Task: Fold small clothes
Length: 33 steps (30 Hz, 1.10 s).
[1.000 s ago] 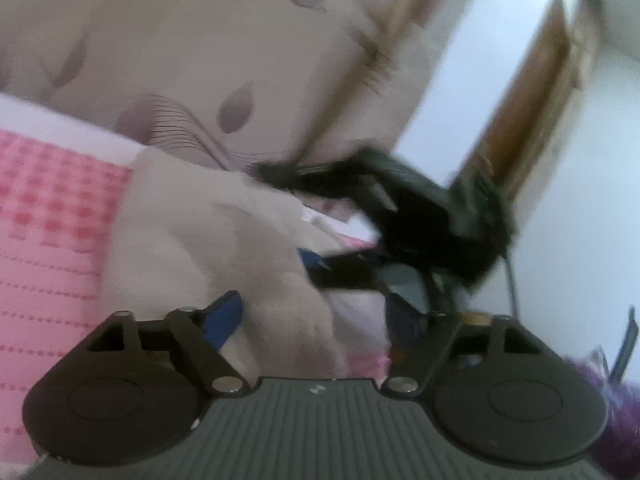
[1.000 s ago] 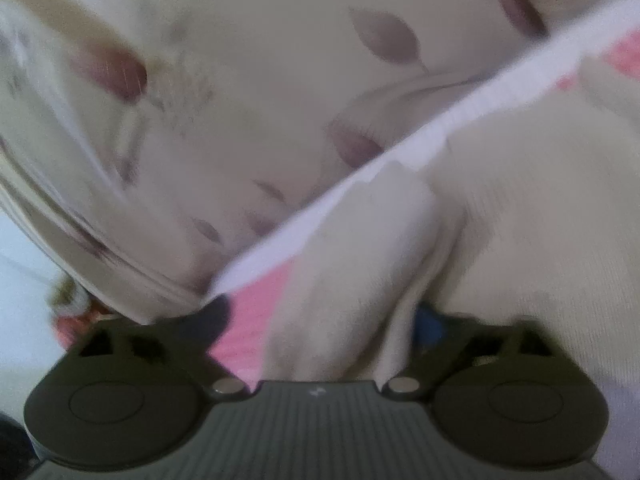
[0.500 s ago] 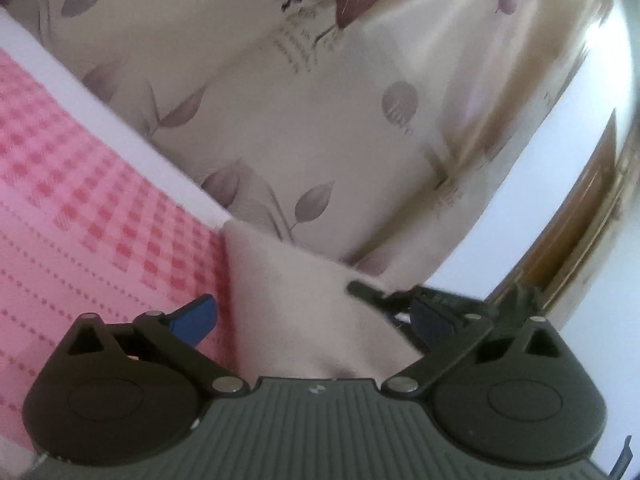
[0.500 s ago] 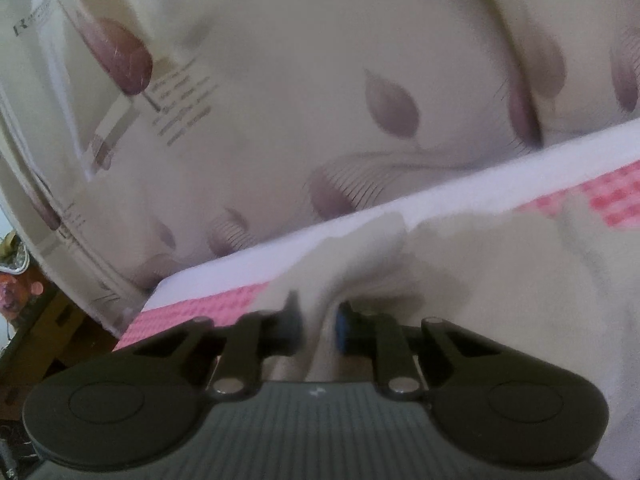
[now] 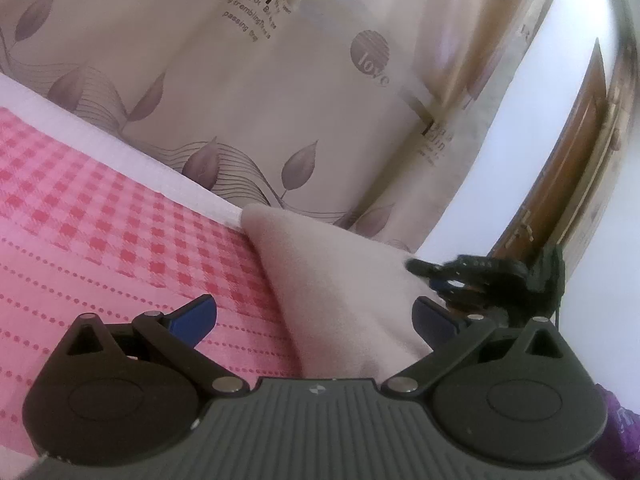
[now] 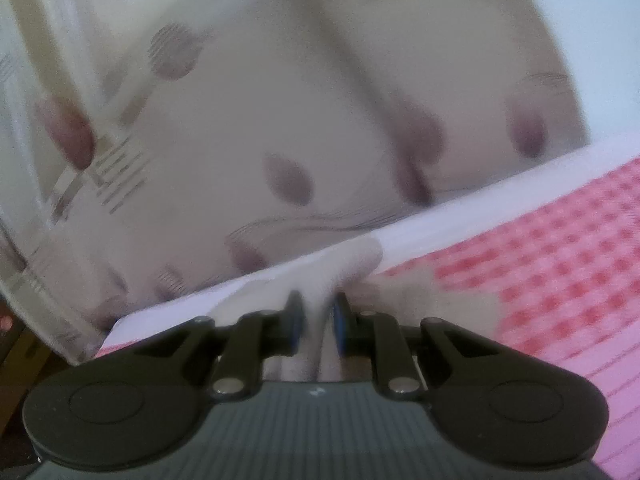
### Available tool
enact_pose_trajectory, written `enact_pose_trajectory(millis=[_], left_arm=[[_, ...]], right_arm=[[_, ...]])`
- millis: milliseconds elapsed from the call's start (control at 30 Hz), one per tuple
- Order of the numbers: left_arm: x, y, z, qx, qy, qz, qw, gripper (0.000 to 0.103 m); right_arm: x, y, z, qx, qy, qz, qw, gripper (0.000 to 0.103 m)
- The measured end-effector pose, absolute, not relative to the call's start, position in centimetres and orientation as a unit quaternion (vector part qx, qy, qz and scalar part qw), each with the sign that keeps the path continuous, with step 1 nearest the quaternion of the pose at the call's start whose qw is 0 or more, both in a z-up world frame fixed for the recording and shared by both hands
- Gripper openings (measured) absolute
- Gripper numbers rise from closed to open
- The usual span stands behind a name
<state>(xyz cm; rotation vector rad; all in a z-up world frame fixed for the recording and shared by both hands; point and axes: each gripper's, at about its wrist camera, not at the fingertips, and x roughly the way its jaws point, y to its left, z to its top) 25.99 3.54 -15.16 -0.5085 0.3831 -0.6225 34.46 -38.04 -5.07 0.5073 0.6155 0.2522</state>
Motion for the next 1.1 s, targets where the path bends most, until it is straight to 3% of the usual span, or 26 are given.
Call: enact_pose_trajectory(millis=[233,400,467,533,567,1100], left_arm=[[25.7,2.9,-14.9,-0.218,0.182,-0.306,0.909,0.103],[26.0,3.1,-15.1,-0.224,0.188,-0.302,0.907,0.103],[26.1,3.2,-15.2,-0.226,0.190,-0.302,0.906,0.103],[26.1,3.2,-15.2,-0.226,0.191,-0.301,0.906,0.103],[26.1,3.1,-15.2,-0.226,0.192,-0.300,0.907,0.103],[26.5,3.3,-15.4,-0.238,0.206,-0.285,0.905,0.103]], right_arm=[[34.6,-41.5,-7.6,0.241,0.331,0.079,0.909,0.014],[32.6,-42.8,-7.3,0.318,0.301,0.110,0.892,0.017],[31.6,-42.3,-7.1,0.331,0.301,0.143,0.883,0.034],[30.6,-41.5,-7.1,0.324,0.314,0.164,0.877,0.080],[30.1,-41.1,-7.2,0.319,0.319,0.167,0.877,0.086],[31.5,-36.2,-7.8,0.185,0.339,0.139,0.912,0.085]])
